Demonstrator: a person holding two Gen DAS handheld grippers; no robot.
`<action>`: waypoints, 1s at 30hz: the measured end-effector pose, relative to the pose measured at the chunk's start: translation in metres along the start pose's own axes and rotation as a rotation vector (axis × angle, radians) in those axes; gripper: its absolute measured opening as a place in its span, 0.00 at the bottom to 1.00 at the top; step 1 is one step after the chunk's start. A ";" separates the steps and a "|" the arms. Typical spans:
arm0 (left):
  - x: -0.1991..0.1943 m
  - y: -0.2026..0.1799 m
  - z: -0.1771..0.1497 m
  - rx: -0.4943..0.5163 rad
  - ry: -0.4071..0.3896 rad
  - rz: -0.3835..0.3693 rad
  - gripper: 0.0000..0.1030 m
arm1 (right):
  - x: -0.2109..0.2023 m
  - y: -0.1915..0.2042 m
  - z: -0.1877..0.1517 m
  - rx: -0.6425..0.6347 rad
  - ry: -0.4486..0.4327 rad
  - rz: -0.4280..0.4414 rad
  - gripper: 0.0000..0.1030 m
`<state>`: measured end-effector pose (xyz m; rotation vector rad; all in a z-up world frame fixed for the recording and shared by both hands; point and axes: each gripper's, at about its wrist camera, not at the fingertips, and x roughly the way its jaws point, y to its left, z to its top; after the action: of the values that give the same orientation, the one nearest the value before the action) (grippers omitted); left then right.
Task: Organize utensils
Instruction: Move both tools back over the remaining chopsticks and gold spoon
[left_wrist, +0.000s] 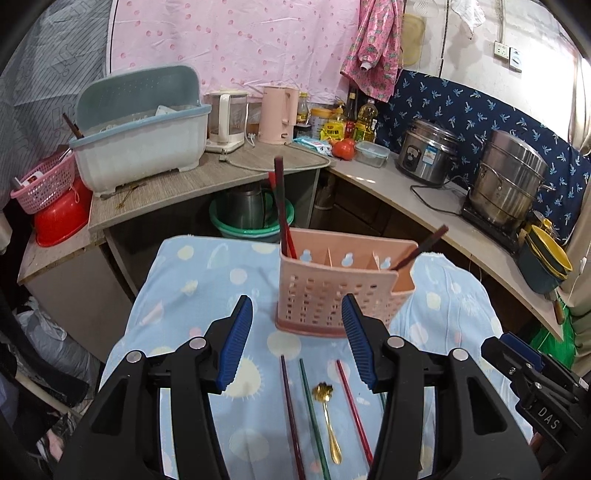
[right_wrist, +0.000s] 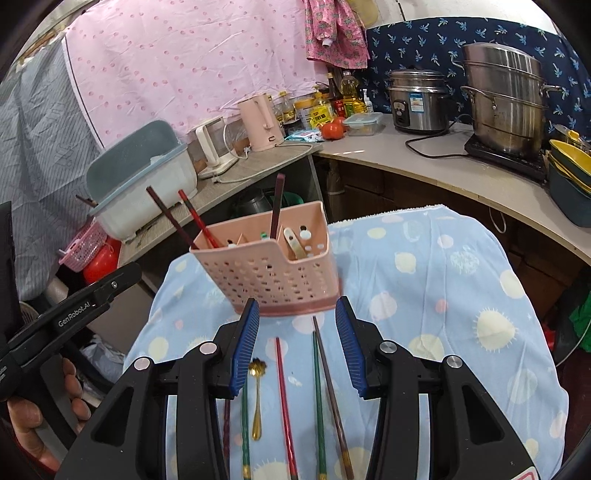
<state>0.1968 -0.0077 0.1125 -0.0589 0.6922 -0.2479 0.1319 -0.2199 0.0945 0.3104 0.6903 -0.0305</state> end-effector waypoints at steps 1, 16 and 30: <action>-0.001 0.001 -0.005 -0.003 0.008 0.000 0.46 | -0.002 0.000 -0.005 -0.002 0.007 -0.001 0.41; -0.002 0.004 -0.079 0.002 0.116 0.016 0.46 | -0.009 -0.003 -0.076 -0.064 0.112 -0.044 0.39; 0.005 0.004 -0.155 0.025 0.224 0.017 0.46 | 0.021 -0.033 -0.136 -0.041 0.247 -0.086 0.25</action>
<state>0.1023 -0.0002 -0.0105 -0.0011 0.9119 -0.2495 0.0587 -0.2104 -0.0267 0.2473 0.9481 -0.0608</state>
